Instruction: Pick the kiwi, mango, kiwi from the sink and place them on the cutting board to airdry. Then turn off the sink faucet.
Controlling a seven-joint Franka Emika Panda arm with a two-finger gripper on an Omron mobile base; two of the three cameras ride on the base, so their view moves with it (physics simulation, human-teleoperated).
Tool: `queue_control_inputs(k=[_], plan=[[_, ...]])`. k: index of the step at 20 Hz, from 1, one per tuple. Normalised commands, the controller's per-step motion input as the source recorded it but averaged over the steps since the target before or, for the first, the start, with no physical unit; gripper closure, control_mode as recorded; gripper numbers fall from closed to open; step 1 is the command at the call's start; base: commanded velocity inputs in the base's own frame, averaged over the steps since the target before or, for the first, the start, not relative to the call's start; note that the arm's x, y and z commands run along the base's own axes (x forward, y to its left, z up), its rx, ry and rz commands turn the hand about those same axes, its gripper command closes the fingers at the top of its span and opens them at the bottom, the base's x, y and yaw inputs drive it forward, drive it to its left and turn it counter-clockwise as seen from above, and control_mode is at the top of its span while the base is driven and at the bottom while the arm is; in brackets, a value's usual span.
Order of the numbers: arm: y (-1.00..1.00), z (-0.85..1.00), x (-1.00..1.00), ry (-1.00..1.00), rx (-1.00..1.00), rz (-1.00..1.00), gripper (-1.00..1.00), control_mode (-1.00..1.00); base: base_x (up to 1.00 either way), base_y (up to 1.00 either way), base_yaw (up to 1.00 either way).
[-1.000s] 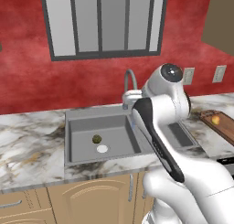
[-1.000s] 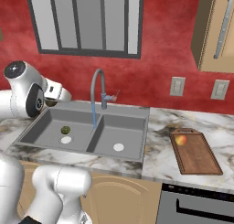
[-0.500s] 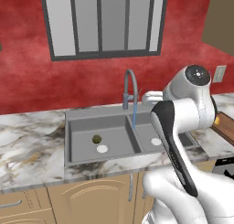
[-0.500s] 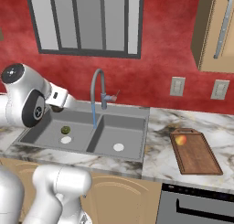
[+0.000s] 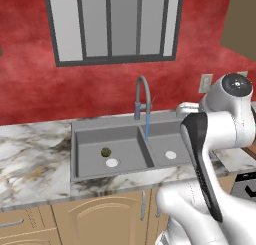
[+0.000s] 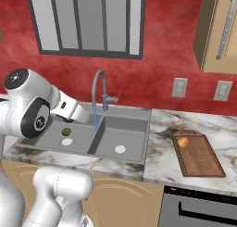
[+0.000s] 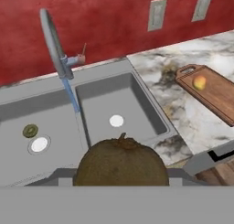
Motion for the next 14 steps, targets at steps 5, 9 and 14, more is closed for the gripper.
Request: queue_control_inputs(k=[5,9,14], plan=[[-0.45,0.0,-0.1,0.13,0.0,-0.17,1.0,-1.0,0.0,0.0,0.0],[-0.45,0.0,-0.02,0.14,0.0,-0.17,1.0,-1.0,0.0,0.0,0.0],[-0.46,0.0,0.0,0.11,0.0,-0.13,1.0,-1.0,0.0,0.0,0.0]])
